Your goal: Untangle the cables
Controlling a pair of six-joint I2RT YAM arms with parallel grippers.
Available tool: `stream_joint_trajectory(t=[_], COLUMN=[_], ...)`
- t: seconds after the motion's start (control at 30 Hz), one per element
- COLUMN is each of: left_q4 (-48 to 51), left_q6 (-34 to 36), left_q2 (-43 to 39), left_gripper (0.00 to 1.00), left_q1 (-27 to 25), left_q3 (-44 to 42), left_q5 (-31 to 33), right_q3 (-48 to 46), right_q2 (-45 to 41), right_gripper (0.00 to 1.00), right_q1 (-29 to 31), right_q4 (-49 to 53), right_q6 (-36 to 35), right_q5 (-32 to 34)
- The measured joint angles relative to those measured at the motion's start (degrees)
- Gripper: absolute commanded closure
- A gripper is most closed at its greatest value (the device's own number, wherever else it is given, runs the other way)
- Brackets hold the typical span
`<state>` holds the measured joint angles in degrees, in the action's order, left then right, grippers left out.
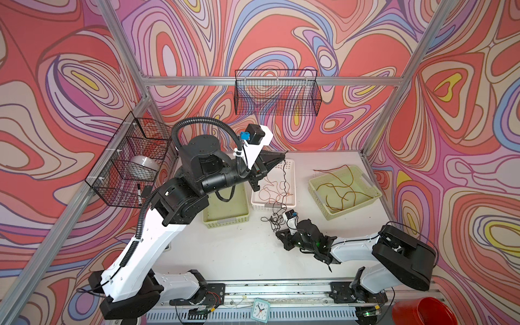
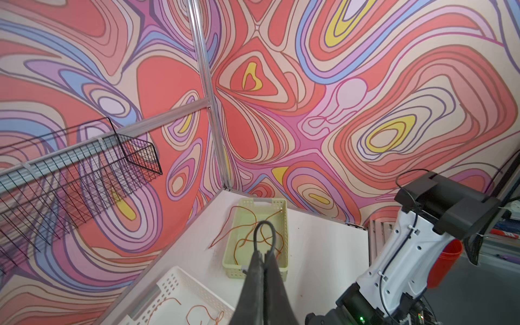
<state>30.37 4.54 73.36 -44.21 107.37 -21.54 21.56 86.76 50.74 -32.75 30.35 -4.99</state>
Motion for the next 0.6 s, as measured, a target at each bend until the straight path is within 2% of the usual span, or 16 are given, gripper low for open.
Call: stream_joint_trajectory(t=[0.07, 0.1, 0.13, 0.17, 0.2, 0.27, 0.47, 0.53, 0.6], left_q4=[0.8, 1.3, 1.5, 1.7, 1.9, 2.6, 3.3, 3.4, 3.4], left_q6=[0.6, 0.9, 1.2, 1.4, 1.5, 1.6, 1.4, 1.4, 1.2], left_q2=[0.7, 0.9, 1.0, 1.1, 1.1, 1.1, 1.4, 1.4, 1.4], left_gripper=[1.00, 1.00, 1.00, 1.00, 1.00, 1.00, 1.00, 1.00, 1.00], left_q1=[0.0, 0.1, 0.0, 0.1, 0.1, 0.3, 0.4, 0.4, 0.4], left_q3=[2.3, 3.3, 3.8, 4.2, 4.3, 4.3, 1.7, 0.6, -0.2], left_q5=[0.5, 0.6, 0.7, 0.7, 0.7, 0.3, -1.7, -2.1, -2.8], right_q3=[-0.7, -1.3, -2.0, -2.9, -3.6, -3.9, 4.4, 7.8, 10.8], right_q2=[0.8, 0.9, 0.9, 0.6, 0.0, -3.2, -20.9, -24.9, -27.2], right_gripper=[0.97, 0.92, 0.80, 0.64, 0.56, 0.48, 0.32, 0.26, 0.25], right_q1=[0.0, 0.0, 0.0, 0.0, 0.0, 0.0, 1.0, 1.1, 1.1], right_q4=[-1.2, -2.0, -3.2, -4.3, -4.6, -2.4, 10.1, 13.0, 15.2], right_q6=[0.7, 0.9, 1.1, 1.4, 1.6, 0.6, -5.9, -8.2, -10.6], right_q5=[0.5, 0.8, 1.0, 1.1, 1.2, 1.1, 1.7, 2.3, 3.1])
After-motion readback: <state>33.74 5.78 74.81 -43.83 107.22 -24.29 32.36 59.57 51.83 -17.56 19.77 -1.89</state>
